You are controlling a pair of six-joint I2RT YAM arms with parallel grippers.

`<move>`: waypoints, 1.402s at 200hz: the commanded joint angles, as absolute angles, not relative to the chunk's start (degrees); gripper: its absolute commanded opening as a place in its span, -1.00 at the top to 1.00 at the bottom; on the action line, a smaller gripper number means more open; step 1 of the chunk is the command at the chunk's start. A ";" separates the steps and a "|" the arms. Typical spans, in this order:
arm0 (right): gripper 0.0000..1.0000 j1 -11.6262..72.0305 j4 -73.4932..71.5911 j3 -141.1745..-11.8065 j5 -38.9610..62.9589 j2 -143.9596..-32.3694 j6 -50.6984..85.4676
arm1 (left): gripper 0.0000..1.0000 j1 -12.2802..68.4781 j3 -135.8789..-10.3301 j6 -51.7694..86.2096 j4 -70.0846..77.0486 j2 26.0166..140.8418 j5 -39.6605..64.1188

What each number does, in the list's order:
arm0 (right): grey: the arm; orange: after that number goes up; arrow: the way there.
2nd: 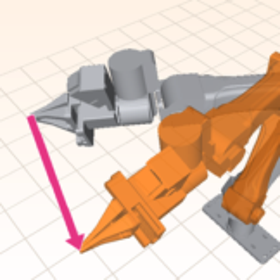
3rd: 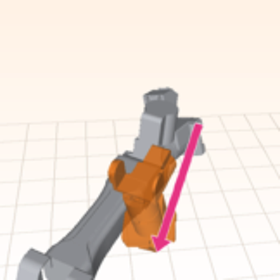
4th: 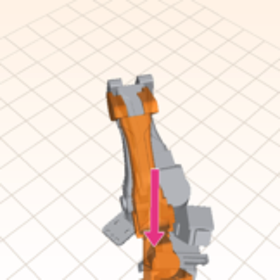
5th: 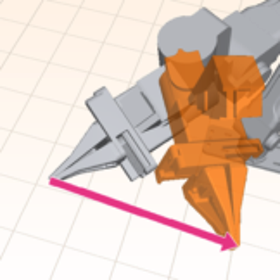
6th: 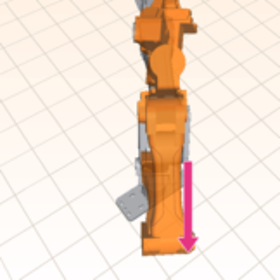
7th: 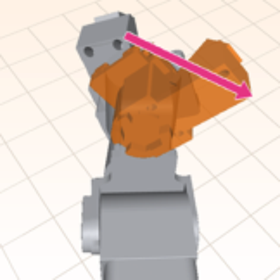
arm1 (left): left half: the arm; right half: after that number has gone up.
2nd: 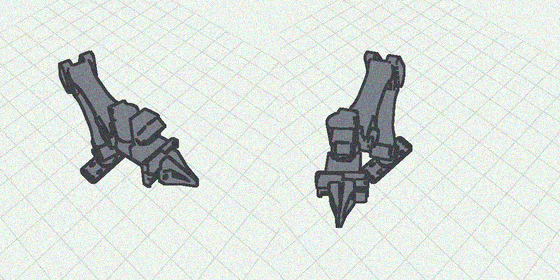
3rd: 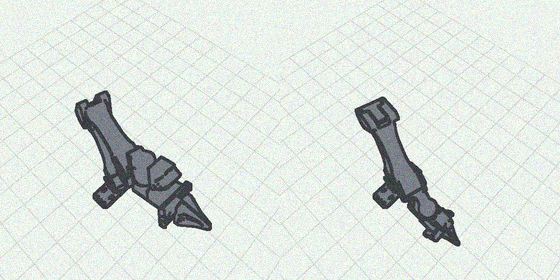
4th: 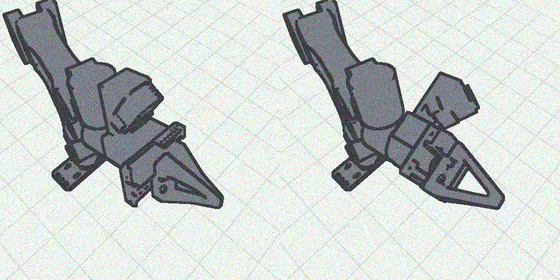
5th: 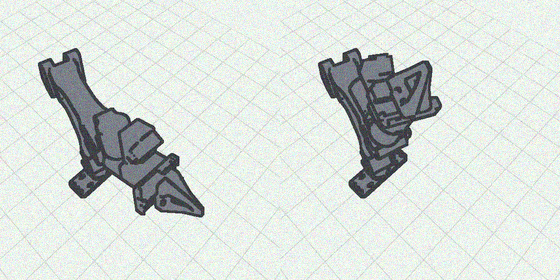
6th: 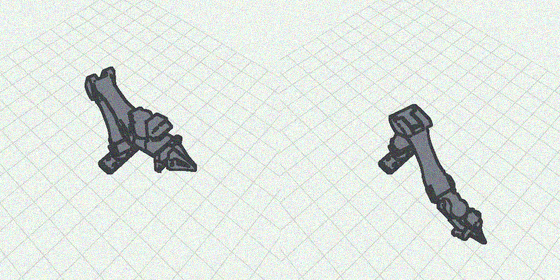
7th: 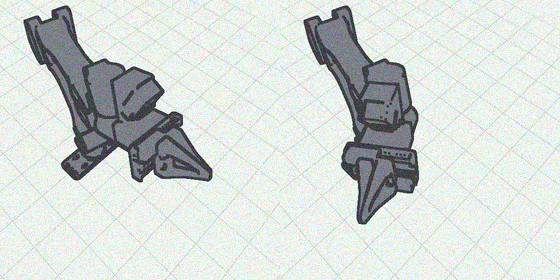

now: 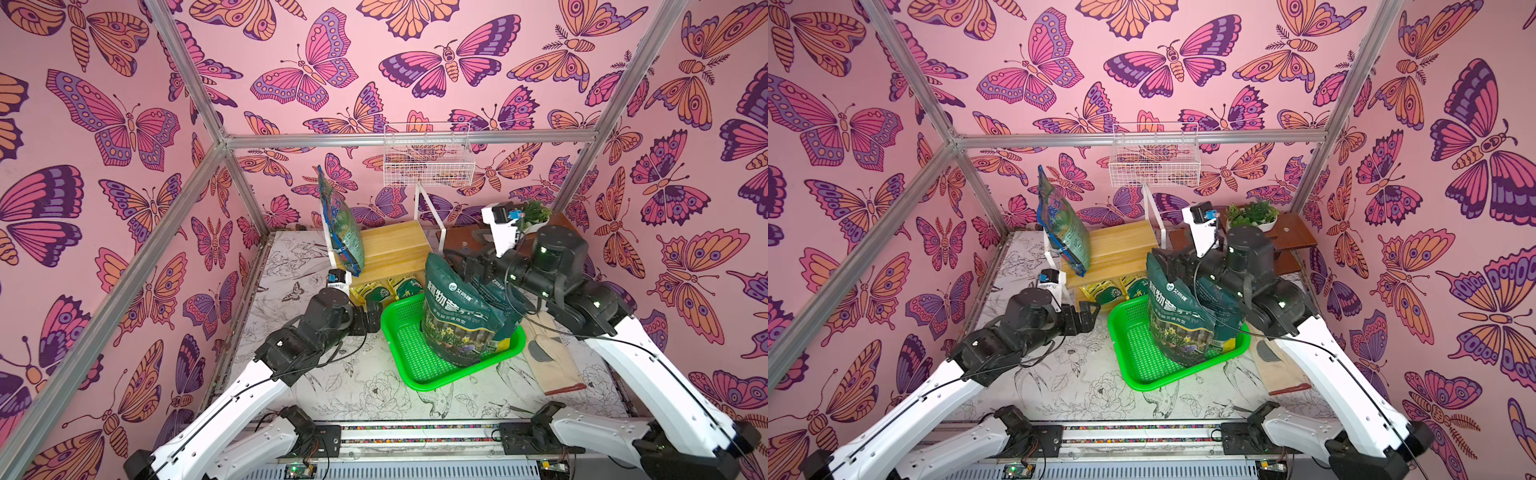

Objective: Take down the fertilizer bag from the shelf
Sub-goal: Pick up the fertilizer bag from the shelf.

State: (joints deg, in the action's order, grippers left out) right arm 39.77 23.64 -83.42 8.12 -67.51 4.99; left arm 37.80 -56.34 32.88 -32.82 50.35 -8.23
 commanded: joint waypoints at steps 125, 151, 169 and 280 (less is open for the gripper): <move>-0.91 45.45 28.65 -89.60 0.19 -73.41 4.57 | -1.00 21.45 -89.65 21.10 -40.20 66.21 -7.03; -0.91 45.44 28.63 -88.45 -0.72 -72.79 4.13 | -0.98 20.29 -92.52 20.57 -38.57 69.48 -7.64; -0.91 45.44 28.74 -87.59 -0.87 -72.36 4.02 | -0.92 19.22 -95.06 20.31 -38.29 71.88 -7.84; -0.91 45.44 28.38 -83.70 -4.15 -69.51 2.07 | -0.15 16.96 -101.35 21.86 -36.97 81.69 -4.43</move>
